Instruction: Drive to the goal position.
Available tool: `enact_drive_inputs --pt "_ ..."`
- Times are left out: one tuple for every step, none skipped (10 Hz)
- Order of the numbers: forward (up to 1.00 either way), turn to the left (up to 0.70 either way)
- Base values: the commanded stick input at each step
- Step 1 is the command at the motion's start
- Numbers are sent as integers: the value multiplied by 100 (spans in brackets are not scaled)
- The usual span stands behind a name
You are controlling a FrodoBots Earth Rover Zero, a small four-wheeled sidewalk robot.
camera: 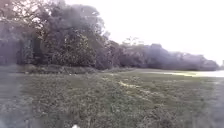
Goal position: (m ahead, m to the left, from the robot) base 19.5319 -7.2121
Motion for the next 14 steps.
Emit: enact_drive_inputs --pt "60 -15" --pt "60 -15" --pt "60 -15" --pt "60 -15" --pt "60 -15" --pt "60 -15" --pt "60 -15" --pt "60 -15" --pt "60 -15" --pt "60 -15" --pt "60 -15" --pt "60 -15" --pt "60 -15" --pt "60 -15"
